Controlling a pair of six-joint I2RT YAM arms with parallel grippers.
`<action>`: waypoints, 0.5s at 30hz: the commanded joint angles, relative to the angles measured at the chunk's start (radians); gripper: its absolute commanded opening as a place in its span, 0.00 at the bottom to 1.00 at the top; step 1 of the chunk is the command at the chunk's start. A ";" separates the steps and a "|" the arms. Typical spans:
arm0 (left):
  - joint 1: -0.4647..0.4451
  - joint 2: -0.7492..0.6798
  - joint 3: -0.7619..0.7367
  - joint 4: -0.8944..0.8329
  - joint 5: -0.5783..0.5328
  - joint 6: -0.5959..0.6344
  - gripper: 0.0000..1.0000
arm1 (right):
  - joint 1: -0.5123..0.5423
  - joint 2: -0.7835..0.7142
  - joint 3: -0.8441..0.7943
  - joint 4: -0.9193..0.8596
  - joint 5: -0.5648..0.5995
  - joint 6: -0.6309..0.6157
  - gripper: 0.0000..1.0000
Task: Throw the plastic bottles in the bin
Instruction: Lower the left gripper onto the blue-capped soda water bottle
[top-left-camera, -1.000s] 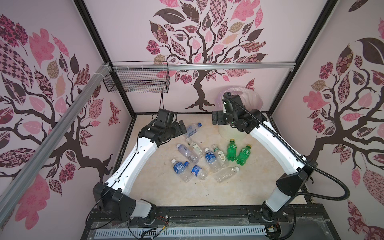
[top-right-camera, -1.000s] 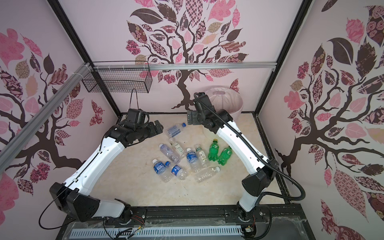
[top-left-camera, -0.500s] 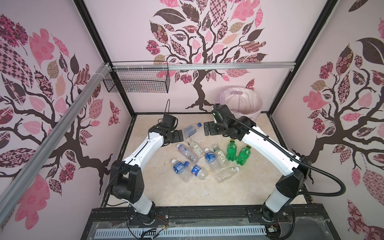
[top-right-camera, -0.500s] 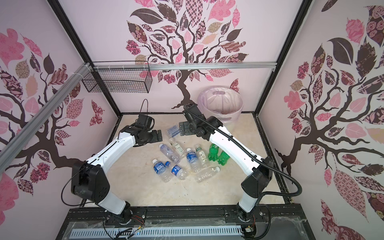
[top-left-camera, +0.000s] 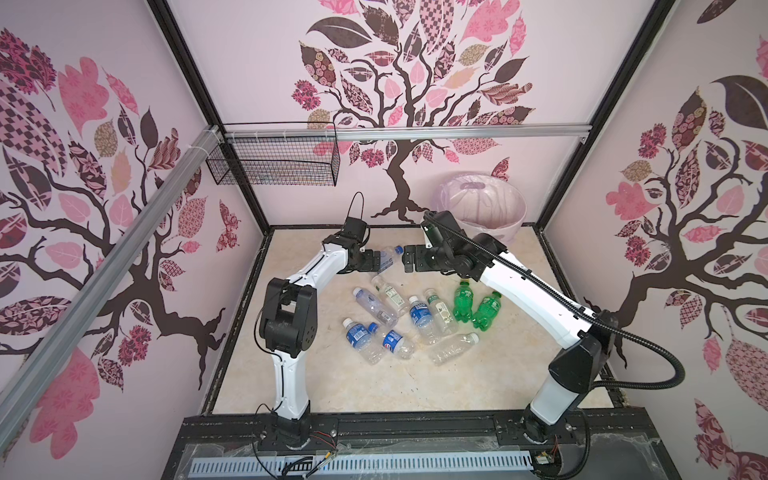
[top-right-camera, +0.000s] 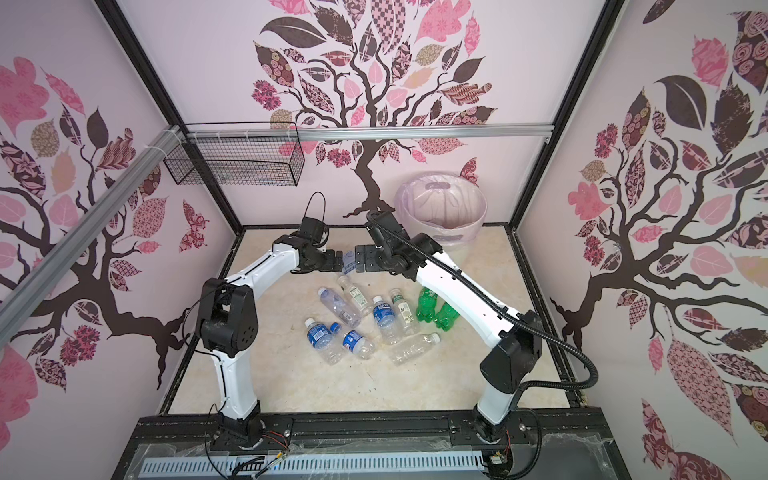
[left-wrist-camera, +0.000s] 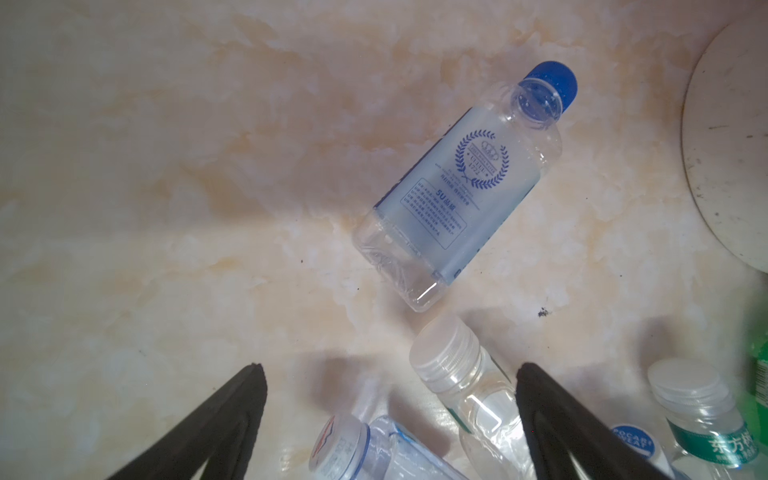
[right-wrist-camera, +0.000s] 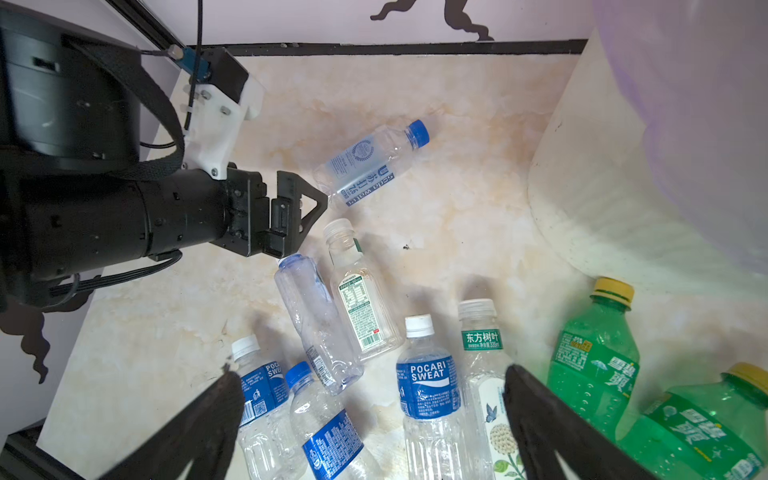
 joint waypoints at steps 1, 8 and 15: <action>0.005 0.052 0.071 0.023 0.056 0.023 0.97 | -0.018 -0.014 -0.036 -0.008 -0.021 0.061 1.00; 0.005 0.142 0.200 0.065 0.048 0.030 0.97 | -0.040 -0.041 -0.077 -0.004 -0.040 0.074 1.00; 0.005 0.218 0.317 0.036 0.030 0.072 0.97 | -0.116 -0.043 -0.088 0.015 -0.117 0.085 0.99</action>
